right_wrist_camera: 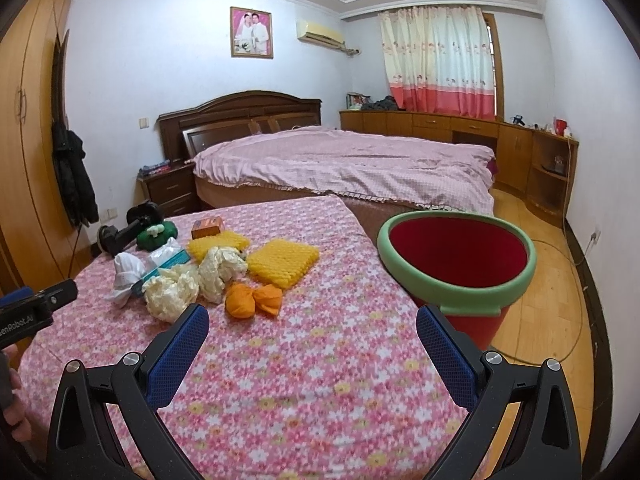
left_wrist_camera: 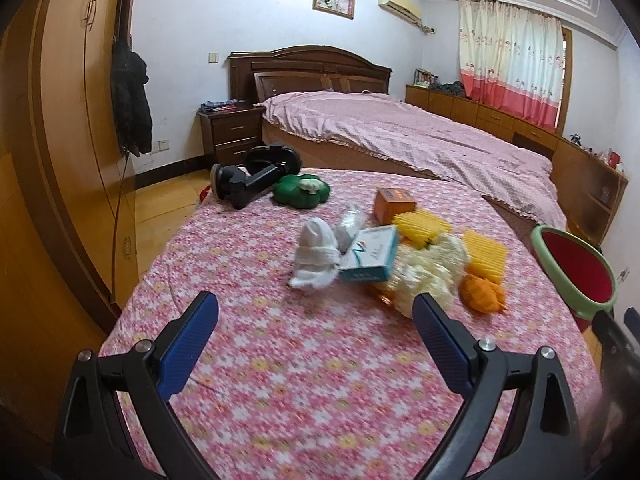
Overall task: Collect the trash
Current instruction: 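Grasp the white socks with the left tool while the right tool grasps the yellow foam net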
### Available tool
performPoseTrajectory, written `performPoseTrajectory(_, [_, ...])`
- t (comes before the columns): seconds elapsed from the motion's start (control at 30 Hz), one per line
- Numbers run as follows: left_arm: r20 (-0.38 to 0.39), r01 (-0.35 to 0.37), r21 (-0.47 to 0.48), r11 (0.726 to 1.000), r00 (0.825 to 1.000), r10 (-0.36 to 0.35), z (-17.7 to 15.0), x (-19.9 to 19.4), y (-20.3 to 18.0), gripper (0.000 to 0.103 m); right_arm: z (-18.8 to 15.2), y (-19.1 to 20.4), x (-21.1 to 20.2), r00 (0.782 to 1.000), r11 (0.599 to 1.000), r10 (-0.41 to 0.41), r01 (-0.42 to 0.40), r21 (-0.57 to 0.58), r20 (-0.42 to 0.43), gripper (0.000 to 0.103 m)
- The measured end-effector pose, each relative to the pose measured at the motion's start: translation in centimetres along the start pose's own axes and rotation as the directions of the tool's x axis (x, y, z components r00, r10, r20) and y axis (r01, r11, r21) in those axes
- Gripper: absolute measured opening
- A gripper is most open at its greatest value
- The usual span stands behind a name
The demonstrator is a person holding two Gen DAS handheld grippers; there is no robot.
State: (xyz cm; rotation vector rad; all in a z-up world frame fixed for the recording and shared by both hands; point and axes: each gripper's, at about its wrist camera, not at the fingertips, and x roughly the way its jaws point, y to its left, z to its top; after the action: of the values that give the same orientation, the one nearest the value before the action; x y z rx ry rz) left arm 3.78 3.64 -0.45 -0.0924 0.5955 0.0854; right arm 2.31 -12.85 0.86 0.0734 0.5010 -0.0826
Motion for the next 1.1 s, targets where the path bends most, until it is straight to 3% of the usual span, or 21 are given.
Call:
performPoseTrajectory(0.33, [-0.097, -0.003, 0.007, 1.000, 0.995, 0.003, 2.9, 6.0, 1.6, 0.097, 2.9, 0.6, 4.7, 0.997, 1.000, 0.012, -0.014, -0.024, -0.079, 0.103])
performPoseTrajectory(0.57, [-0.168, 0.033, 0.000, 0.999, 0.985, -0.033, 4.4, 10.8, 1.9, 0.090, 4.8, 1.2, 9.9, 0.988, 1.000, 0.000, -0.002, -0.012, -0.158, 0.103])
performPoseTrajectory(0.83, [-0.215, 0.049, -0.027, 0.998, 0.975, -0.054, 4.3, 15.3, 1.9, 0.082, 4.9, 1.4, 16.8, 0.960, 0.999, -0.005, 0.019, 0.046, -0.279, 0.097])
performPoseTrajectory(0.97, [-0.228, 0.093, -0.058, 0.994, 0.968, -0.103, 4.2, 16.2, 2.0, 0.068, 4.4, 1.4, 19.1, 0.940, 0.995, 0.015, 0.019, 0.097, -0.340, 0.096])
performPoseTrajectory(1.03, [-0.238, 0.125, -0.071, 0.990, 0.961, -0.139, 4.1, 16.3, 2.0, 0.063, 4.1, 1.7, 19.8, 0.932, 0.996, 0.008, 0.026, 0.088, -0.362, 0.076])
performPoseTrajectory(1.1, [-0.243, 0.152, -0.067, 0.986, 0.956, -0.164, 3.9, 16.4, 1.9, 0.059, 3.5, 1.9, 20.5, 0.923, 0.994, 0.008, 0.033, 0.101, -0.384, 0.068])
